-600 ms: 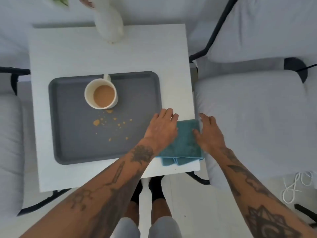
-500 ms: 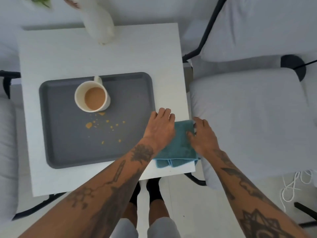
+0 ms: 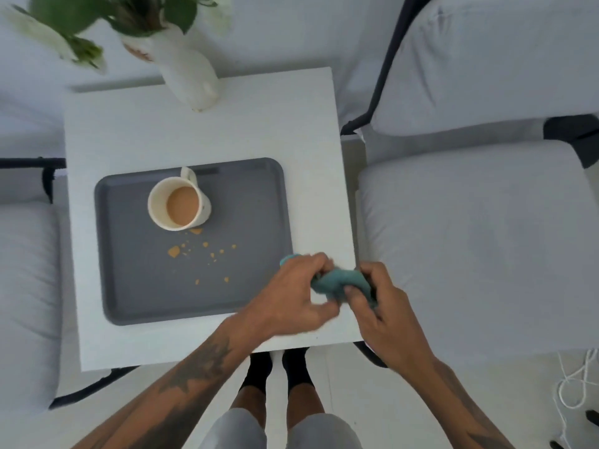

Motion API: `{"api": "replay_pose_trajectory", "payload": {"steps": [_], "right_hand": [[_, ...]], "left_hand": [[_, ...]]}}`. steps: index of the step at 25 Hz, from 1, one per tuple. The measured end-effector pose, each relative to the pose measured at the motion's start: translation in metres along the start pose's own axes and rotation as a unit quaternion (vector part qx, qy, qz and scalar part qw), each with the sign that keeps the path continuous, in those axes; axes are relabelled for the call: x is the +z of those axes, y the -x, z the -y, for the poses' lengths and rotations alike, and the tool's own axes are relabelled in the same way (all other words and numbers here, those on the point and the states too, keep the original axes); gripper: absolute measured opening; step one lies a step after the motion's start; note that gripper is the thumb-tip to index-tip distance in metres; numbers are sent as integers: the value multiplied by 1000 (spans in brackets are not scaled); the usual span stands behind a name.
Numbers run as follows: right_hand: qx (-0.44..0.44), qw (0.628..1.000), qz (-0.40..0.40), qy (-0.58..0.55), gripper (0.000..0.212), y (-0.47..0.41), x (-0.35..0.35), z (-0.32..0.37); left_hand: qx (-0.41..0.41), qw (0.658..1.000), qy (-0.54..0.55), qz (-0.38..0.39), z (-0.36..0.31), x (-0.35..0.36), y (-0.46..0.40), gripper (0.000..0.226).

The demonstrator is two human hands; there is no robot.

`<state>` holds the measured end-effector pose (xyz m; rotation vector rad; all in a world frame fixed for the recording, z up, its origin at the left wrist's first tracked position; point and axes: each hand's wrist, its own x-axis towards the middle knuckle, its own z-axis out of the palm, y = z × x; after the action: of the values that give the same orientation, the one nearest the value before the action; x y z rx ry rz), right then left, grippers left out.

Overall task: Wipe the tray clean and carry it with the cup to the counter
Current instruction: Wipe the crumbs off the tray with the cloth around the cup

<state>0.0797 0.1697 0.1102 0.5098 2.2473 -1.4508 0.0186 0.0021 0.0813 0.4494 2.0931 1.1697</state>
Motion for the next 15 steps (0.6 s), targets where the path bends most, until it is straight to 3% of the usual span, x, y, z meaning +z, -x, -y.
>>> {"api": "replay_pose_trajectory", "payload": {"steps": [4,8,11,13,15], "right_hand": [[-71,995,23,-66,17,37,-4,59],[-36,992,115,-50,31,45,31,67],[19,970,235,-63,54,42,73,55],[11,975,219,-26,55,31,112,46],[-18,990,142,2,45,10,143,46]], "left_hand": [[-125,959,254,27,-31,-39,75,35],[-223,913,341,19,10,-63,148,23],[-276,860,421,-80,49,-68,184,29],[-283,854,402,-169,78,-73,189,28],[-279,866,325,-257,97,-85,174,21]]}}
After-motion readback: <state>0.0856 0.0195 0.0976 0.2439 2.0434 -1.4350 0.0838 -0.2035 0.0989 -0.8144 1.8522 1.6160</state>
